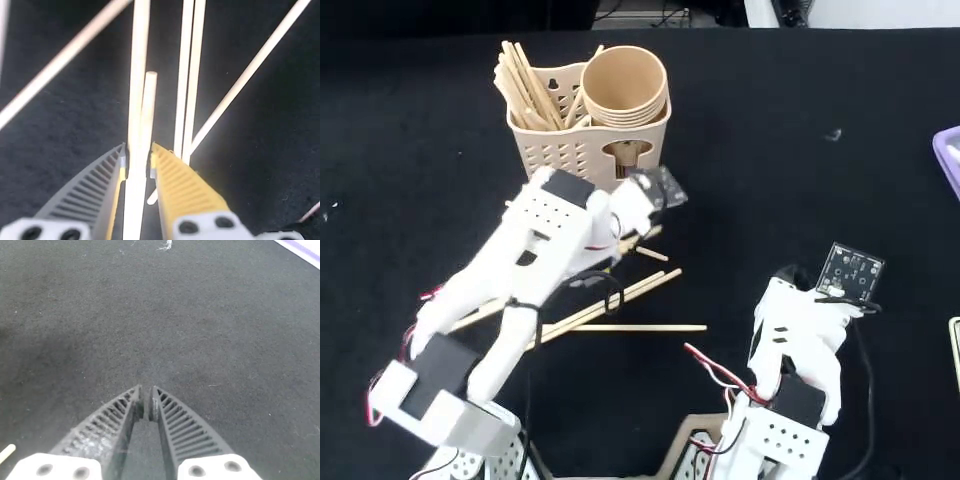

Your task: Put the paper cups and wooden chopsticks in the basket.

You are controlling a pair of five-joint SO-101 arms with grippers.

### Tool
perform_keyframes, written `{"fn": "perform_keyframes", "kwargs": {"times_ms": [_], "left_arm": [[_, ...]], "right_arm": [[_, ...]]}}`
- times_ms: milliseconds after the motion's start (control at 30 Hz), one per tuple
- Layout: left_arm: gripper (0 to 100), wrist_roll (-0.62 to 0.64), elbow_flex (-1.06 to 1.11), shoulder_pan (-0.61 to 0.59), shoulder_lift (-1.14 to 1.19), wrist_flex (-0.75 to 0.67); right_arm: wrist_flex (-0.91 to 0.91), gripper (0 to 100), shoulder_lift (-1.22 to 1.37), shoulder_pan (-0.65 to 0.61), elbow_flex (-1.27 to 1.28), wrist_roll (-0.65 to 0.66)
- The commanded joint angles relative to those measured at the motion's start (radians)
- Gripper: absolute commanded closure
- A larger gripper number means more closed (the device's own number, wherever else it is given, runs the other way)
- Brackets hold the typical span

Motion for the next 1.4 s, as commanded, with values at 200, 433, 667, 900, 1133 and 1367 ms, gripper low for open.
{"fn": "perform_keyframes", "kwargs": {"times_ms": [200, 433, 667, 900, 1133, 1367], "left_arm": [[97, 0.002, -0.223, -0.012, -0.305, 0.068], [97, 0.187, -0.329, -0.012, -0.500, -0.091], [97, 0.440, -0.328, -0.117, -0.549, -0.519], [97, 0.667, -0.329, -0.240, -0.437, -0.807], [97, 0.761, -0.329, -0.288, -0.339, -0.941], [97, 0.753, -0.277, -0.288, -0.216, -0.948]], "right_arm": [[-0.026, 95.6, -0.076, -0.014, -0.013, 0.002], [-0.025, 96.0, -0.076, -0.014, -0.013, 0.002], [-0.025, 96.0, -0.076, -0.014, -0.013, 0.002], [-0.026, 96.0, -0.076, -0.014, -0.013, 0.002], [-0.028, 95.9, -0.076, -0.014, -0.013, 0.002], [-0.028, 95.9, -0.076, -0.014, -0.013, 0.002]]}}
